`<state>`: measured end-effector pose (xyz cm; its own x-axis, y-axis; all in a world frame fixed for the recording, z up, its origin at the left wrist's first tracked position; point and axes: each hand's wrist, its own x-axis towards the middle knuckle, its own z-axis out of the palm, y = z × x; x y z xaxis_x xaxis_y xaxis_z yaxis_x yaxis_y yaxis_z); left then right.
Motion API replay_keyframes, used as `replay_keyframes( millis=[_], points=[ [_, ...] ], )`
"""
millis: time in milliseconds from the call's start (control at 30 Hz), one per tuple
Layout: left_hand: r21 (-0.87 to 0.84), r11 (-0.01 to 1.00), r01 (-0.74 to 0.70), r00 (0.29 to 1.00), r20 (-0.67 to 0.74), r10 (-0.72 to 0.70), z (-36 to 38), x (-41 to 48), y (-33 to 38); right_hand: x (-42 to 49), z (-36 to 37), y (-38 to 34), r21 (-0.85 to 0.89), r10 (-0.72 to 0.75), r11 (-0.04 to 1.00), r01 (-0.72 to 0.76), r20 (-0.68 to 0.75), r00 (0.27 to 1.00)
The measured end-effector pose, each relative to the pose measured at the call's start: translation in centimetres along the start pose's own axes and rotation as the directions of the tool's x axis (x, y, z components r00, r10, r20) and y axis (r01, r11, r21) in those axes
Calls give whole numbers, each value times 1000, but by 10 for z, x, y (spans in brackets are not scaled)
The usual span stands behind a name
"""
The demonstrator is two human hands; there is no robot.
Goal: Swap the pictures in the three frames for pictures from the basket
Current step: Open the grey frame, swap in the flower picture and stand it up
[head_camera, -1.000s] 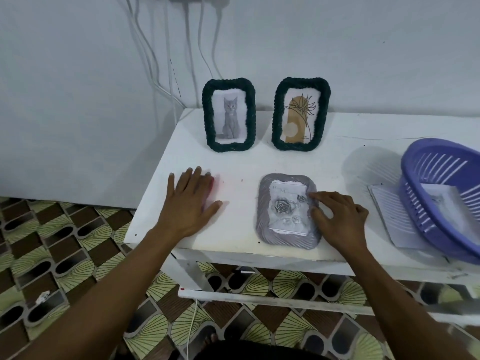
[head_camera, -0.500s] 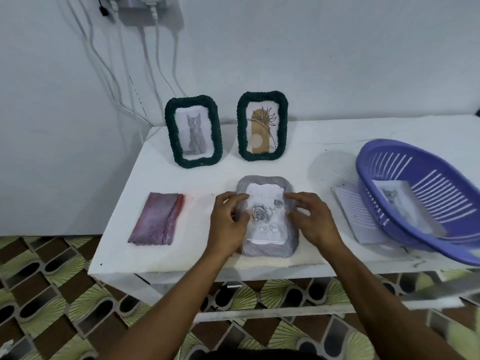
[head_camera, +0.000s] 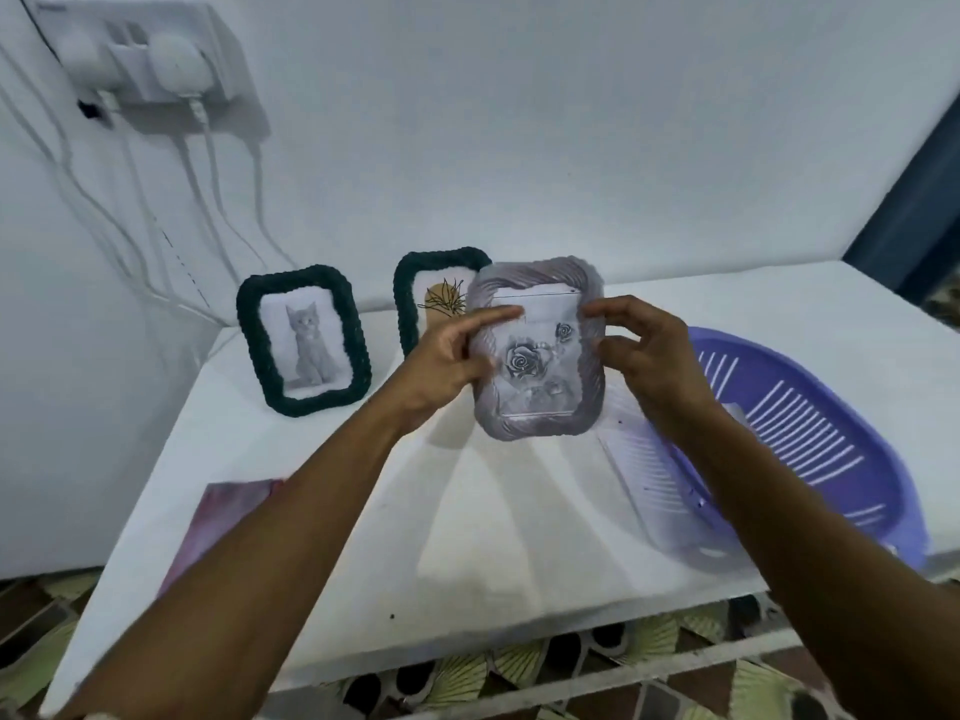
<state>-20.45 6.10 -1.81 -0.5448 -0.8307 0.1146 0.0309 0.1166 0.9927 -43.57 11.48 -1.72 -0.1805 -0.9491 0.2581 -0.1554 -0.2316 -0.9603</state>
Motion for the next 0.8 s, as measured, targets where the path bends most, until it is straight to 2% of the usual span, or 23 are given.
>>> replay_keyframes(
  millis=[167, 433, 800],
  points=[
    [97, 994, -47, 995, -81, 55, 15, 67, -8, 59, -36, 28, -181, -123, 975, 126, 27, 992],
    [65, 998, -12, 990, -142, 21, 36, 136, -32, 112, -69, 56, -406, -63, 913, 47, -26, 998],
    [76, 996, 51, 987, -159, -38, 36, 169, -59, 131, -82, 80, -538, -24, 841, 62, 77, 997]
  ],
)
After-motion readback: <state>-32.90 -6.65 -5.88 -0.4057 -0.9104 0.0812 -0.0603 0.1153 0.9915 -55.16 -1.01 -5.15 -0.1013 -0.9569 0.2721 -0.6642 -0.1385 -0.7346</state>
